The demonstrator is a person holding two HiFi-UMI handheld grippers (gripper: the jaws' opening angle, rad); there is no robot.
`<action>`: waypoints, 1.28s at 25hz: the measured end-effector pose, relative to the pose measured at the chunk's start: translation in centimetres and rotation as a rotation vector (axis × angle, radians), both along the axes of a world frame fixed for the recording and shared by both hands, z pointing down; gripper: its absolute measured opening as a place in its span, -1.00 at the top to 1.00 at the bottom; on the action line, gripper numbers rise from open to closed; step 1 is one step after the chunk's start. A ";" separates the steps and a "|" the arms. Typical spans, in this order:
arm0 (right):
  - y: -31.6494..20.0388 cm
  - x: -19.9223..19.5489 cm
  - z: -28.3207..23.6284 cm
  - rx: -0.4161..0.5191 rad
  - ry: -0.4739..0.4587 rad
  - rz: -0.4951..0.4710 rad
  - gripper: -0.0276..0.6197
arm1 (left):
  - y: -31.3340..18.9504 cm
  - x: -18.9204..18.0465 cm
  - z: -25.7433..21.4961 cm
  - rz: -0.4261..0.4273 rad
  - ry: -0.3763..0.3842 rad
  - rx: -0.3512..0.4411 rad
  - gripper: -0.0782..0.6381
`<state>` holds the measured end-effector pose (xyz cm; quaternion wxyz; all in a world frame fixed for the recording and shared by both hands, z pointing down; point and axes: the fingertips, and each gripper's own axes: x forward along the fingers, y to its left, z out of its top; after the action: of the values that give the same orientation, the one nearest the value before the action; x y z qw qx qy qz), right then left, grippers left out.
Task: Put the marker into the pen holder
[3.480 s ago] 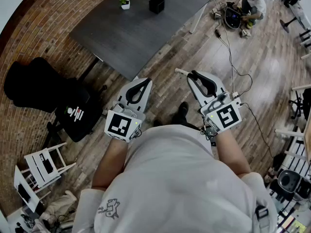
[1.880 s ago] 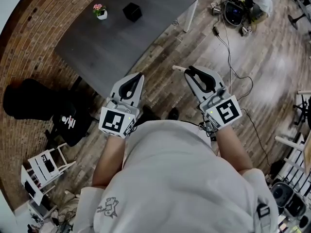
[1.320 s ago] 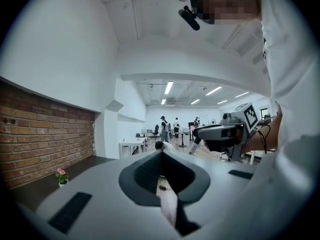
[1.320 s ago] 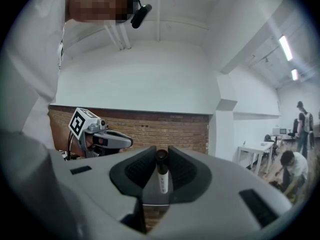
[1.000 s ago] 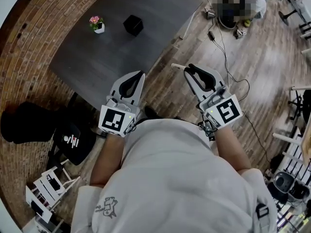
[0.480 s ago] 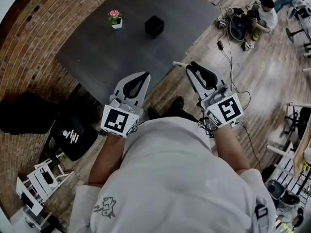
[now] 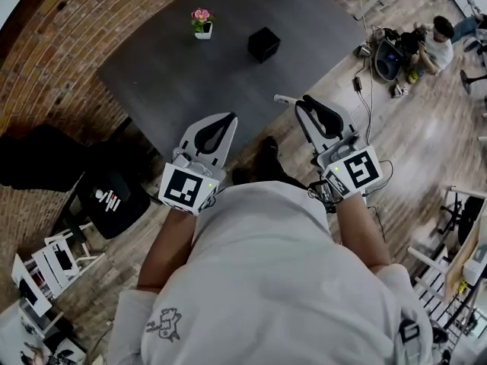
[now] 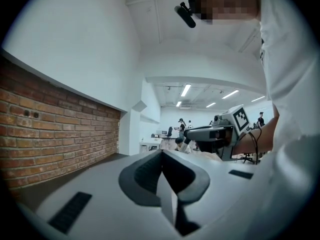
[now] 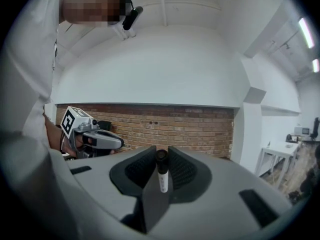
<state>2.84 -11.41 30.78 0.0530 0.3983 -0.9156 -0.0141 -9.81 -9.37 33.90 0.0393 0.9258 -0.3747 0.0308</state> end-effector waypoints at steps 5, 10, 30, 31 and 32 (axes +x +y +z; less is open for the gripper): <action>-3.3 -0.5 0.1 -0.007 -0.007 -0.031 0.67 | -2.4 -0.6 0.8 -0.043 0.009 -0.029 0.75; -6.7 0.2 0.9 -0.030 -0.010 -0.054 0.67 | -5.0 0.2 1.7 -0.065 0.003 -0.048 0.75; -22.5 3.4 9.0 -0.166 0.024 -0.144 0.67 | -15.9 3.7 7.0 -0.173 -0.038 -0.177 0.75; -23.2 3.3 9.4 -0.170 0.032 -0.151 0.67 | -16.3 3.8 7.3 -0.181 -0.038 -0.186 0.75; -23.7 3.3 9.9 -0.175 0.040 -0.159 0.67 | -16.7 3.9 7.7 -0.188 -0.038 -0.196 0.75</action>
<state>6.11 -35.15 40.66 0.1045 0.3181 -0.9407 0.0538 -5.88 -26.06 41.59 0.1249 0.8776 -0.4558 0.0810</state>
